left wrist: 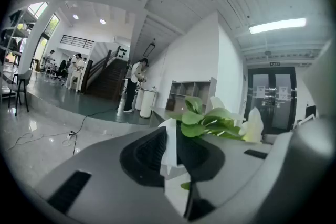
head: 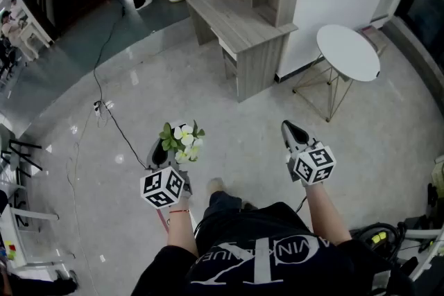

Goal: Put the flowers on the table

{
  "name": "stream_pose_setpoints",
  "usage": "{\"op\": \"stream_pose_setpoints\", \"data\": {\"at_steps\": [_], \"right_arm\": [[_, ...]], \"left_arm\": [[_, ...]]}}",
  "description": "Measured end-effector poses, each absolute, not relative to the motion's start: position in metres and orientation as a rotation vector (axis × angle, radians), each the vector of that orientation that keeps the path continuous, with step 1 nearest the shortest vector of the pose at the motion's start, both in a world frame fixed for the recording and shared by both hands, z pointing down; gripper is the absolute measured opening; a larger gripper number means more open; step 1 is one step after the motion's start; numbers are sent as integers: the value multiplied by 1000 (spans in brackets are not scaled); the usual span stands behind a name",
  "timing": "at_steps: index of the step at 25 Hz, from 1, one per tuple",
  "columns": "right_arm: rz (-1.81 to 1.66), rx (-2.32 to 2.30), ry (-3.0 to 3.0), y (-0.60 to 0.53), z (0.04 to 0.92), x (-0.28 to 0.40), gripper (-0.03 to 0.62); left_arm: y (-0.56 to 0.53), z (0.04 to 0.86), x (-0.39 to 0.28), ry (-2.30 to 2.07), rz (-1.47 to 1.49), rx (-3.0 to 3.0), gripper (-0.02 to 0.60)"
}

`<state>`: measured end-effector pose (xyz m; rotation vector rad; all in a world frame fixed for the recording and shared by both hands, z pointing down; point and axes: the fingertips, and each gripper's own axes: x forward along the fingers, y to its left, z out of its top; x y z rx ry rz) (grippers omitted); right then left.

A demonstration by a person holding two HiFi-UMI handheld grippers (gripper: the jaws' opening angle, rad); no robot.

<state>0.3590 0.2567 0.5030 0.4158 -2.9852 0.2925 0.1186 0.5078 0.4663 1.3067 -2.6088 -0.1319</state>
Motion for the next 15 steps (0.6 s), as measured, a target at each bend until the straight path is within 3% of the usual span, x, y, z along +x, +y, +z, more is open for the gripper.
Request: {"op": "stream_pose_setpoints", "data": {"at_steps": [15], "right_arm": [[336,396,-3019,256,501,364,9]], "left_arm": [[500,459,126,-2617,-84,1325,60]]}}
